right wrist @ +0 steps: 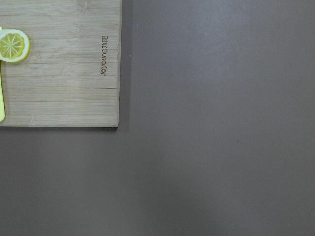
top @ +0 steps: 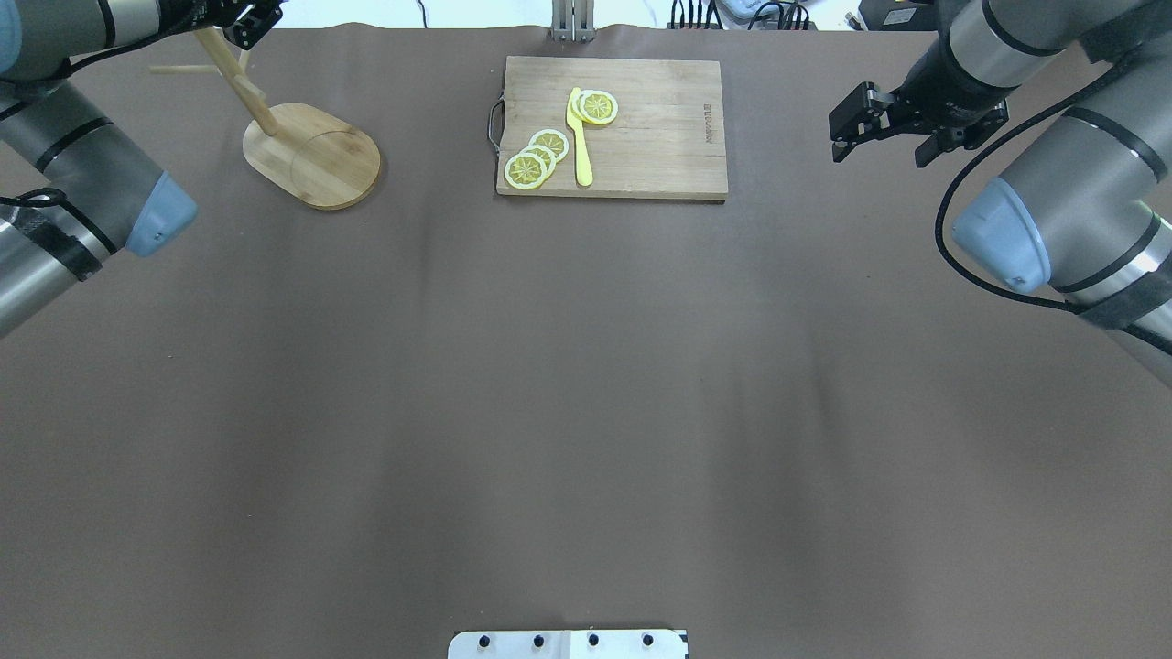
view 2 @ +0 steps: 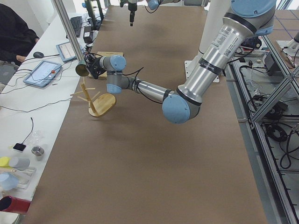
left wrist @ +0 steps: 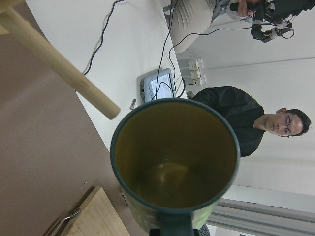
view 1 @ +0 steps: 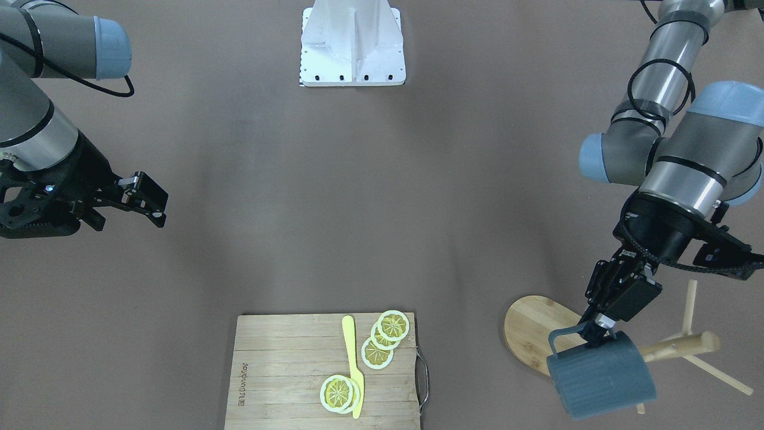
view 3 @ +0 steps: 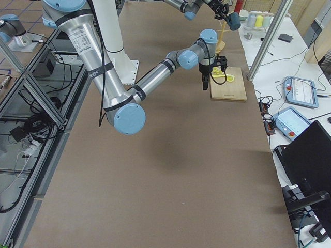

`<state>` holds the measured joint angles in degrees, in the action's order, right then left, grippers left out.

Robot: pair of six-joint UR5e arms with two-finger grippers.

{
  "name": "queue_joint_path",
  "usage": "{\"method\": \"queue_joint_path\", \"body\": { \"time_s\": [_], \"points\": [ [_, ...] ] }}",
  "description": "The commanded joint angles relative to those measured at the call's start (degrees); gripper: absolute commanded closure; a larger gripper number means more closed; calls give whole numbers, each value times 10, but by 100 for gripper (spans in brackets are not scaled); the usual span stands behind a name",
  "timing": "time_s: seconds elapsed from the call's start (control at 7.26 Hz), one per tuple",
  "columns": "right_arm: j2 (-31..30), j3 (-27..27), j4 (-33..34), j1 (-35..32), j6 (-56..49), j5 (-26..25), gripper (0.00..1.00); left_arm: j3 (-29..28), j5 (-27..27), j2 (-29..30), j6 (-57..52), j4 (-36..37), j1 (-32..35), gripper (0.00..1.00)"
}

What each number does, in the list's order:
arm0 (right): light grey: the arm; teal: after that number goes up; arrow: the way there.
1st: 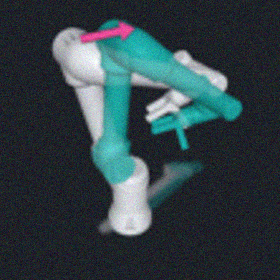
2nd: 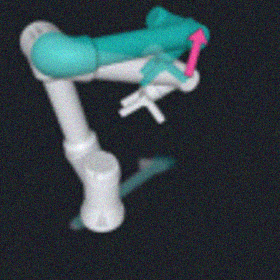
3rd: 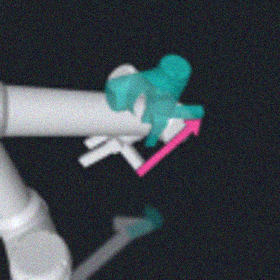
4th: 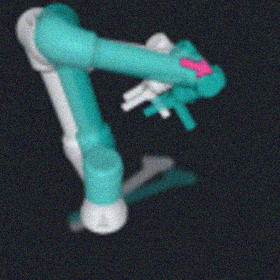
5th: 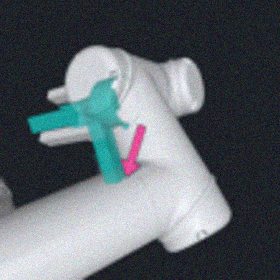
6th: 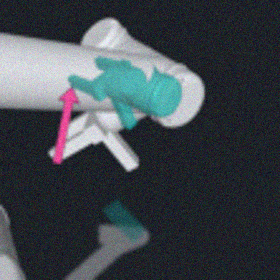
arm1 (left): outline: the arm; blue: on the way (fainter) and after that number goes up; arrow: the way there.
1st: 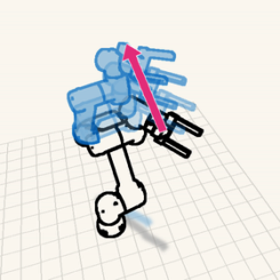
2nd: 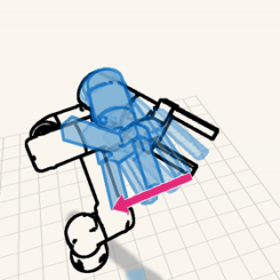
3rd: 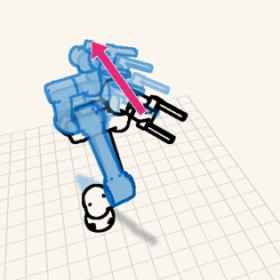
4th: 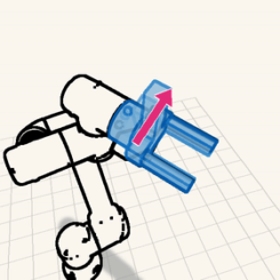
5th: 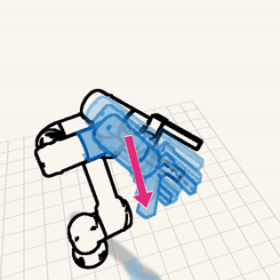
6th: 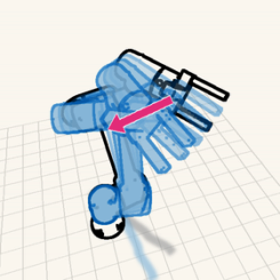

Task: Hang cup on storage rack
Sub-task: 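Raise the mug above the rack and align its handle with a peg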

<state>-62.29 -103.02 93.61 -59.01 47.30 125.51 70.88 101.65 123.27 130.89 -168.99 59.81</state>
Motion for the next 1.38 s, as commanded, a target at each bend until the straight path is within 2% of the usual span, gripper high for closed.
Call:
{"method": "queue_joint_path", "body": {
  "time_s": [0.0,0.41,0.69,1.24],
  "points": [
    [1,0,0,1,2,0,0,-44,-15,1,79,-78,0,100],
    [1,0,0,1,2,0,0,-55,-54,0,221,-141,-1,100],
    [1,0,0,3,3,-1,0,-89,-78,-4,289,-206,-1,100],
    [2,1,0,5,5,-3,0,-96,-98,-11,329,-229,-12,100]
  ]
}}
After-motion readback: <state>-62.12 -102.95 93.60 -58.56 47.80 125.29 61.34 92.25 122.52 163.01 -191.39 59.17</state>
